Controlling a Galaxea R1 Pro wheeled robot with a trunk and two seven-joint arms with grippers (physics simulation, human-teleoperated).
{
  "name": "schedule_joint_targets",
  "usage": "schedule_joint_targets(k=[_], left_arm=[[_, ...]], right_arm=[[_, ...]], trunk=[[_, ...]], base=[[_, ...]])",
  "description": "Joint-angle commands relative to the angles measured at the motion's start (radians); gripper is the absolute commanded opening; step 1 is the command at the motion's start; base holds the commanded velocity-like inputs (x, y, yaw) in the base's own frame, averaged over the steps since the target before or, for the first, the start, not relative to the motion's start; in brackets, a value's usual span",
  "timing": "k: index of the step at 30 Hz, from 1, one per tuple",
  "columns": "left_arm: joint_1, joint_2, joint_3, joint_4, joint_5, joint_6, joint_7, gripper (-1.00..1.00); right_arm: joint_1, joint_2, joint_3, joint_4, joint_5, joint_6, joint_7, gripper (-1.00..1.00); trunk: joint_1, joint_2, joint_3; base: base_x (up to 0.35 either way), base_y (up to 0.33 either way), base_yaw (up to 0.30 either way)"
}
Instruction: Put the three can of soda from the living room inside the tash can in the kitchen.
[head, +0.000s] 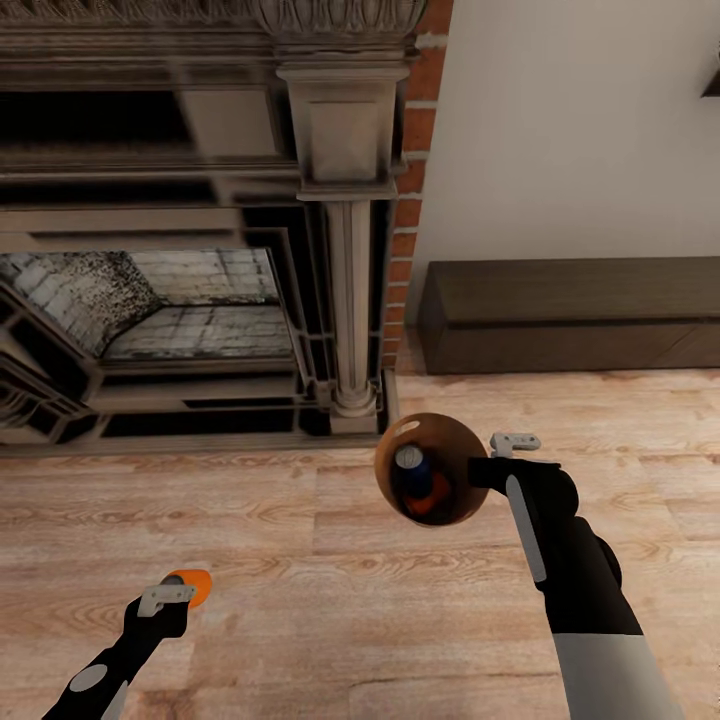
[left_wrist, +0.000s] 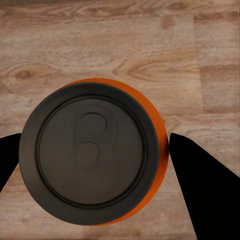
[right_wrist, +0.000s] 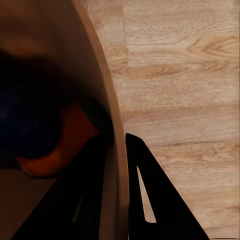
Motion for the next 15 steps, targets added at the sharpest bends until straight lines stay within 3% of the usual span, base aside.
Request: schedule_joint_targets(k=[1, 10, 15], left_arm=[[0.000, 0.000, 0.000, 0.000, 0.000, 0.000, -0.001, -1.00], [0.000, 0.000, 0.000, 0.000, 0.000, 0.000, -0.001, -1.00], [0.000, 0.000, 0.001, -0.001, 0.000, 0.001, -0.040, -1.00]], right_arm=[[0.000, 0.000, 0.000, 0.002, -0.014, -0.001, 0.004, -1.00], [0.000, 0.000, 0.000, 0.007, -0.014, -0.001, 0.004, -1.00], [0.000, 0.000, 0.000, 0.007, -0.014, -0.001, 0.004, -1.00]], trunk=[[-0.004, 0.007, 0.003], [-0.039, 0.070, 0.032], [-0.058, 0.105, 0.047]], base=[[0.000, 0.000, 0.000], [0.000, 0.000, 0.000], [0.000, 0.000, 0.000]])
